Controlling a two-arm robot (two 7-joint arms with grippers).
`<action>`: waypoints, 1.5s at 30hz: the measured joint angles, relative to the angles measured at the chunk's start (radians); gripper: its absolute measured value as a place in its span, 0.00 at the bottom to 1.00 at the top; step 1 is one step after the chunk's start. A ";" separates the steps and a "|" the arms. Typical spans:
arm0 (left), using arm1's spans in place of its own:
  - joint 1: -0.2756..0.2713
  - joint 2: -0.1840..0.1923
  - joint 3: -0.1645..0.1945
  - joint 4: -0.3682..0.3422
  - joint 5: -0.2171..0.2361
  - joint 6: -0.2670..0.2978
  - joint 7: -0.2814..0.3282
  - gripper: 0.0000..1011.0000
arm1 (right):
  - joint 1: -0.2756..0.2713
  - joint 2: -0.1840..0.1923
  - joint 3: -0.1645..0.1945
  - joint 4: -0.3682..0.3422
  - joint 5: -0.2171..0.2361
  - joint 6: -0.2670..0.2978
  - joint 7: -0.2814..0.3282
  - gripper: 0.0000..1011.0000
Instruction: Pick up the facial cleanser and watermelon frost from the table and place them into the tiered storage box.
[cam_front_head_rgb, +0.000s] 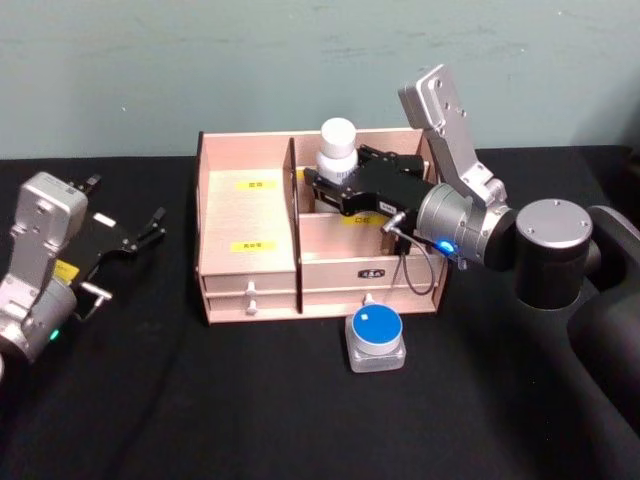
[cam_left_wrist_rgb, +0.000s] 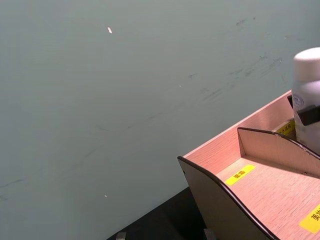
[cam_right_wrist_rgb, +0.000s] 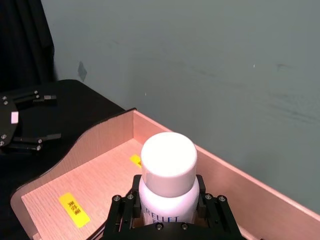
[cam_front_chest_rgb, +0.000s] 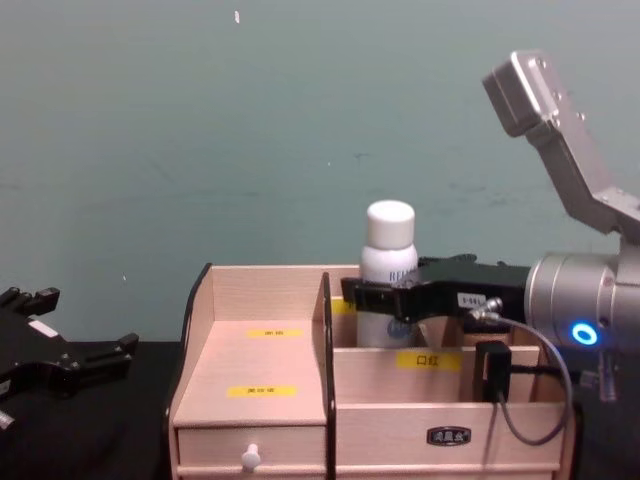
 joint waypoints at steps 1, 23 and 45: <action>0.000 0.000 0.000 0.000 0.000 0.000 0.000 0.99 | 0.000 0.000 0.000 0.000 0.000 0.000 0.000 0.59; 0.000 0.000 0.000 0.000 0.000 0.000 0.000 0.99 | -0.009 -0.005 -0.003 0.013 -0.012 0.021 -0.007 0.59; 0.000 0.000 0.000 0.000 0.000 0.000 0.000 0.99 | -0.047 0.044 0.026 -0.127 -0.008 0.030 -0.009 0.99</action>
